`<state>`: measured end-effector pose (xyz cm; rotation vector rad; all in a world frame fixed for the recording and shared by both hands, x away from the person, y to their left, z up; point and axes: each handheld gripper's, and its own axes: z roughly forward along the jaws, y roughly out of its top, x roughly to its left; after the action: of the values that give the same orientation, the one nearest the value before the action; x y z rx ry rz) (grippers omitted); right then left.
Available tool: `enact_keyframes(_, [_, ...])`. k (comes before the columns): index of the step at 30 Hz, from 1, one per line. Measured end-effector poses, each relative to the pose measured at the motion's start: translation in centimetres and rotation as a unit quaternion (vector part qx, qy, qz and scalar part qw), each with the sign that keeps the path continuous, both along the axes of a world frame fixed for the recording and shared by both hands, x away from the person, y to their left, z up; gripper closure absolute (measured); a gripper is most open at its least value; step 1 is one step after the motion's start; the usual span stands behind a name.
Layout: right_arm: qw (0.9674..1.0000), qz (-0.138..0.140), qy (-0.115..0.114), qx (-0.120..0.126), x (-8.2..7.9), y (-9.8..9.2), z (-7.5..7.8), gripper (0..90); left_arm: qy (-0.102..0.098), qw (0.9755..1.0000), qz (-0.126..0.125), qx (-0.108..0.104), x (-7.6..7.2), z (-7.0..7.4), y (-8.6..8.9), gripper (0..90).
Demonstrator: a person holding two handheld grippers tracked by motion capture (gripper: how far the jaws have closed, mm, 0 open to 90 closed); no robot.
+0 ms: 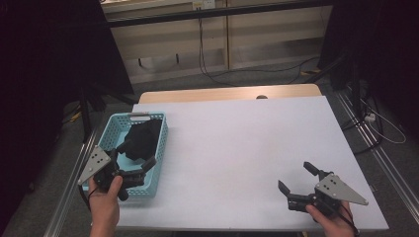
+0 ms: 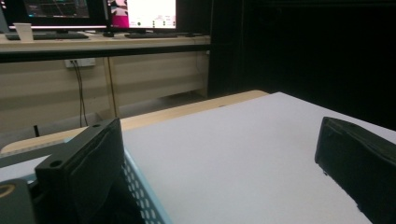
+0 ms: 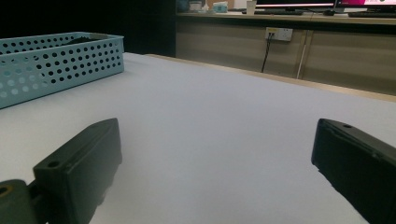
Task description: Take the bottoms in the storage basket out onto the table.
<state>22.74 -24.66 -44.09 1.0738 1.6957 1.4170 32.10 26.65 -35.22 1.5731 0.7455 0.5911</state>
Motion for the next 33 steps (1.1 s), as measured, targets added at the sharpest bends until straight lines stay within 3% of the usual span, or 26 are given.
enact_keyframes(9, [1.0000, 0.002, 0.000, 0.000, 0.0, 0.1, 0.0, 0.8, 0.012, 0.9997, 0.019, 0.012, 2.5, 0.7, 1.1, 1.5])
enact_keyframes(33, [1.0000, 0.008, 0.001, -0.002, 0.0, 0.2, 0.0, 0.8, 0.035, 0.9981, 0.027, 0.042, 7.4, 0.5, 1.4, 1.6])
